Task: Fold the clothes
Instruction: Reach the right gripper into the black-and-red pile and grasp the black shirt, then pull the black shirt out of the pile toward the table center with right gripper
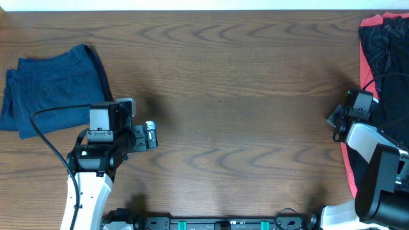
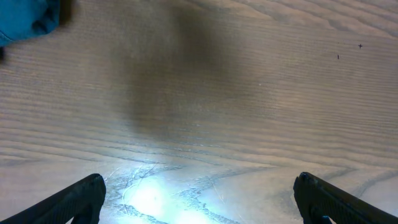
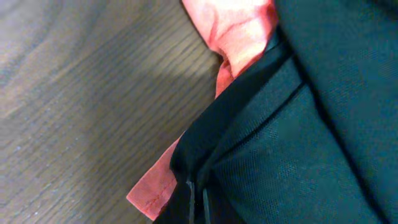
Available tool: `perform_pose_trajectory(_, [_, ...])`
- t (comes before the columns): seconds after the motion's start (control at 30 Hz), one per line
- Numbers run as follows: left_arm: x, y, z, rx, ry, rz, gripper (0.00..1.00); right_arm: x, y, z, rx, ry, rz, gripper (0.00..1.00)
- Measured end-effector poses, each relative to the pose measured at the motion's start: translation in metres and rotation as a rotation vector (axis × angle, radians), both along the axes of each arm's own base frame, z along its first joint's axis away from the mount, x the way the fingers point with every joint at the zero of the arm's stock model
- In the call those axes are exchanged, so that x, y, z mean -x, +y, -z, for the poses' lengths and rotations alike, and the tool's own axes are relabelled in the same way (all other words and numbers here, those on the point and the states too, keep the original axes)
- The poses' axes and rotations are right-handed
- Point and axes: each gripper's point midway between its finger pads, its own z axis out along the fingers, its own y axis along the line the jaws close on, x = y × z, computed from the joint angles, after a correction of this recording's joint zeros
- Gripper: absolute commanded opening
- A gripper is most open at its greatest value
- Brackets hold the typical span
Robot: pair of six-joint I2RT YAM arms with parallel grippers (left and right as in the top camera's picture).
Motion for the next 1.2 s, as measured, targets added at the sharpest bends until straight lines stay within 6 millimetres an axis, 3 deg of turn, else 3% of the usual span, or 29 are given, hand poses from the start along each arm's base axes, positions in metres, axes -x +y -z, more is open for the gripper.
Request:
perform_pose_trajectory(0.27, [0.0, 0.0, 0.0, 0.0, 0.0, 0.0, 0.98, 0.003, 0.001, -0.055, 0.032, -0.095, -0.007, 0.01])
perform_pose_trajectory(0.4, [0.0, 0.0, 0.0, 0.0, 0.0, 0.0, 0.98, 0.012, 0.018, -0.086, 0.014, -0.116, -0.118, 0.01])
perform_pose_trajectory(0.57, [0.0, 0.0, 0.0, 0.0, 0.0, 0.0, 0.98, 0.016, 0.055, -0.147, -0.013, -0.195, -0.311, 0.01])
perform_pose_trajectory(0.63, [0.0, 0.0, 0.0, 0.0, 0.0, 0.0, 0.98, 0.015, 0.076, -0.183, -0.018, -0.265, -0.398, 0.01])
perform_pose_trajectory(0.77, [0.0, 0.0, 0.0, 0.0, 0.0, 0.0, 0.98, 0.014, 0.13, -0.246, -0.043, -0.409, -0.599, 0.01])
perform_pose_trajectory(0.83, [0.0, 0.0, 0.0, 0.0, 0.0, 0.0, 0.98, 0.016, 0.162, -0.262, -0.079, -0.454, -0.714, 0.01])
perform_pose_trajectory(0.9, [0.0, 0.0, 0.0, 0.0, 0.0, 0.0, 0.98, 0.019, 0.198, -0.267, -0.132, -0.472, -0.842, 0.01])
perform_pose_trajectory(1.03, [0.0, 0.0, 0.0, 0.0, 0.0, 0.0, 0.98, 0.027, 0.263, -0.256, -0.23, -0.437, -1.059, 0.01])
perform_pose_trajectory(1.2, [0.0, 0.0, 0.0, 0.0, 0.0, 0.0, 0.98, 0.024, 0.323, -0.222, -0.3, -0.335, -1.223, 0.01])
